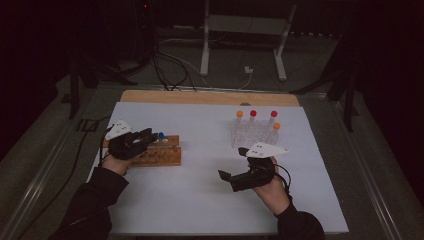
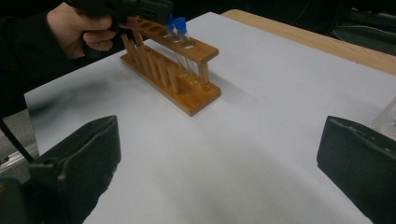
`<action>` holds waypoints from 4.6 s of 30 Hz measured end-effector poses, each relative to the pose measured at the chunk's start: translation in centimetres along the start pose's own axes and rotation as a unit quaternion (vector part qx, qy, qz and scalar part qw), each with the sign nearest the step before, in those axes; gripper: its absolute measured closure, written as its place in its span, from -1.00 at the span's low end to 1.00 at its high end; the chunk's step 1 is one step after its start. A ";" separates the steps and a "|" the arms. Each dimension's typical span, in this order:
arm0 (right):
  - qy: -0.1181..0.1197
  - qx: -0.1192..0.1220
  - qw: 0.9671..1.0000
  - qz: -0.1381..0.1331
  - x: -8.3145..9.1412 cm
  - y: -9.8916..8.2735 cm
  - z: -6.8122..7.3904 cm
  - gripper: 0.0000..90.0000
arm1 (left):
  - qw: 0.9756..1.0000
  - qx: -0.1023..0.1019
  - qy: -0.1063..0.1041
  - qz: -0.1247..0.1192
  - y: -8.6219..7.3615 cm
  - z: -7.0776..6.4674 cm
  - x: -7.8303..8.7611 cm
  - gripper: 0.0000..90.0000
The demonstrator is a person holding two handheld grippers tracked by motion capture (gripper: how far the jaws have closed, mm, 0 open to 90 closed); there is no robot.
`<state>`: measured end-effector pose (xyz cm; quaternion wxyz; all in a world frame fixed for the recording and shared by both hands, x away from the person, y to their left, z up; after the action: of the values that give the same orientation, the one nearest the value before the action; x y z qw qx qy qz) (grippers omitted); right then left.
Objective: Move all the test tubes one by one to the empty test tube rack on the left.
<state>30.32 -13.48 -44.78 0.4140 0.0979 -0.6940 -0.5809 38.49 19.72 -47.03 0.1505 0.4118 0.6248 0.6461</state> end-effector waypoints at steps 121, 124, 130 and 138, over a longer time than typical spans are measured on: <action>-0.298 -0.084 0.951 -0.002 1.4 -1.2 -17.4 0.66 | 0.995 -0.061 -0.073 0.014 -2.2 -6.8 3.5 -0.95; -0.295 -0.081 0.952 -0.013 2.1 -0.5 -17.0 0.66 | 0.995 -0.062 -0.075 0.015 -2.2 -6.9 3.5 -0.95; -0.283 -0.073 0.956 -0.024 2.7 0.4 -15.7 0.66 | 0.994 -0.063 -0.082 0.017 -2.2 -7.1 3.4 -0.95; -0.232 -0.046 0.971 -0.018 2.5 1.0 -12.5 0.66 | 0.993 -0.063 -0.094 0.018 -2.0 -7.7 3.2 -0.95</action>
<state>37.70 -23.76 -42.98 0.2347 -0.0461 -0.7418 -0.6265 30.31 17.10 -46.85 0.2220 0.4715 0.5587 0.6451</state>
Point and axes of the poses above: each handheld gripper's, and its own axes: x roughly backward along the jaws, y roughly out of its top, z roughly to its left, the point moved 5 cm from there along -x, roughly forward along the jaws, and after that the axes turned 8 degrees about -y, right-handed, at the moved point
